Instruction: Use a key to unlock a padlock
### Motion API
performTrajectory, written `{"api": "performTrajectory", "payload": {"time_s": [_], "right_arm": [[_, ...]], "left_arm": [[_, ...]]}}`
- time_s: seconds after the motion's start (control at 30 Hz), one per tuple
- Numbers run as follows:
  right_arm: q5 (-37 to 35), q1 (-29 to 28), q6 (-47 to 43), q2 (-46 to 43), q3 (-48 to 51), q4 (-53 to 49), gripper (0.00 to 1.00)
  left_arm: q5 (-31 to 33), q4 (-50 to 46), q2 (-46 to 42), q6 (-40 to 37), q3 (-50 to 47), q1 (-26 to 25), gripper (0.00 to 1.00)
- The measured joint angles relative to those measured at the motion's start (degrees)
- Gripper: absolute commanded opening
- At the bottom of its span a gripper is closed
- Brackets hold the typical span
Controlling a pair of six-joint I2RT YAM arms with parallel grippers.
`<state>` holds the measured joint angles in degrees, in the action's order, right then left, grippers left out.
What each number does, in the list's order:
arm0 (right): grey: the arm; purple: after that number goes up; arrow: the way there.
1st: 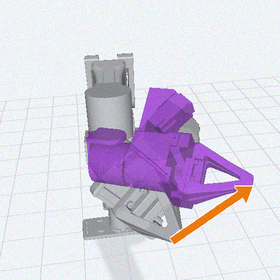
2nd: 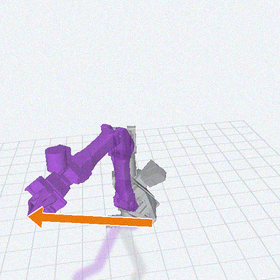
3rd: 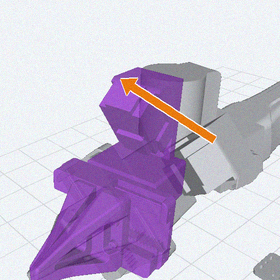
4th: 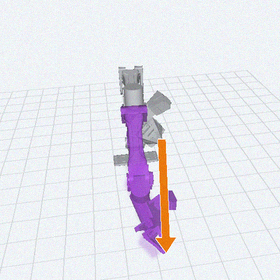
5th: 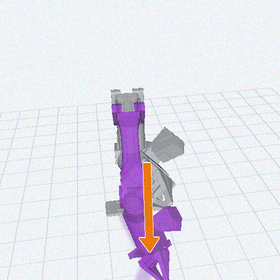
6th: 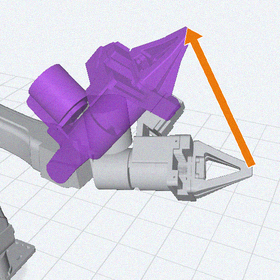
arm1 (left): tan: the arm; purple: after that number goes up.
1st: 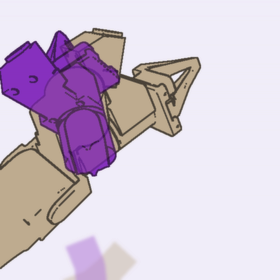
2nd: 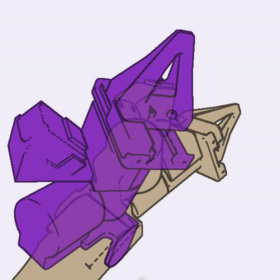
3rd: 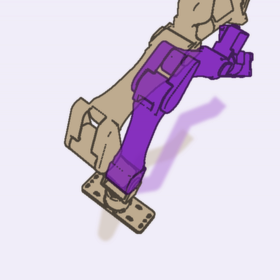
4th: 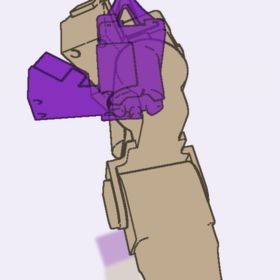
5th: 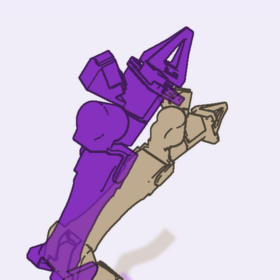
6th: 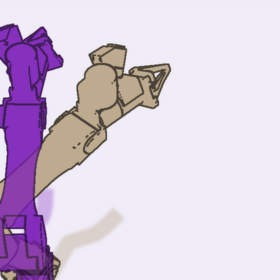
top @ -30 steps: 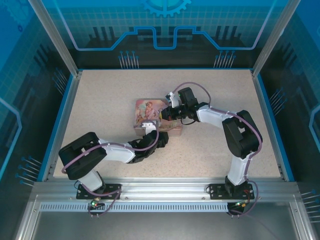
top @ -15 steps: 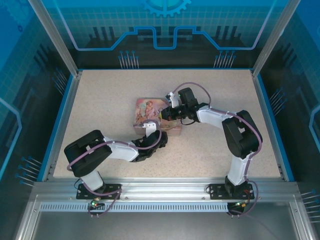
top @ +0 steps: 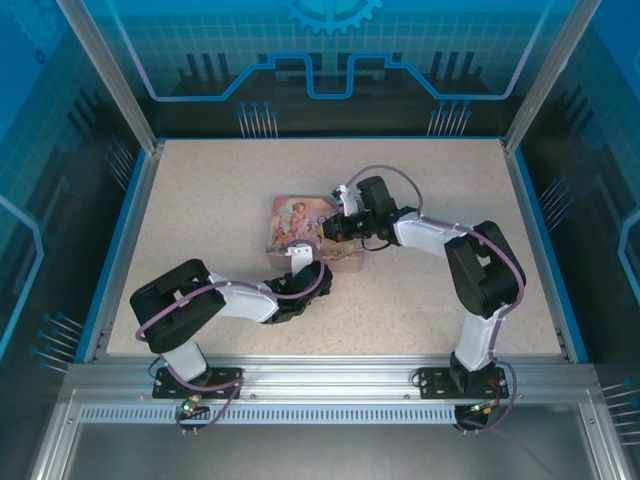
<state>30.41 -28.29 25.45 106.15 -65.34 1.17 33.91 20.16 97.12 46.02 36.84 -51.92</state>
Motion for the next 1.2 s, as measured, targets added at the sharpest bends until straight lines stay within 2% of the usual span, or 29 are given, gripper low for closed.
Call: {"api": "performTrajectory", "payload": {"time_s": [0.17,0.4,0.53,0.7,0.93,1.2], "right_arm": [[-0.39,0.31,-0.07,-4.35,4.57,-0.46,0.0],[-1.64,1.88,-3.69,-17.94,13.07,-7.32,0.0],[-1.86,2.27,-5.27,-24.87,16.59,-10.6,0.0],[-0.98,1.97,-5.4,-29.31,23.3,-11.17,0.0],[1.88,0.0,-4.31,-30.93,32.54,-7.43,0.0],[3.48,-3.02,-4.24,-23.41,31.95,-0.15,0.0]], "left_arm": [[-0.09,-2.93,-1.6,0.5,0.48,0.02,0.29],[-0.74,-10.97,-6.84,3.63,2.21,0.5,0.24],[-2.21,-12.28,-8.37,5.4,3.04,1.16,0.21],[-4.61,-12.87,-8.72,8.63,3.1,1.95,0.17],[-6.82,-12.81,-11.02,11.15,3.34,2.27,0.12],[-8.09,-12.9,-12.55,13.09,3.48,2.43,0.1]]}}
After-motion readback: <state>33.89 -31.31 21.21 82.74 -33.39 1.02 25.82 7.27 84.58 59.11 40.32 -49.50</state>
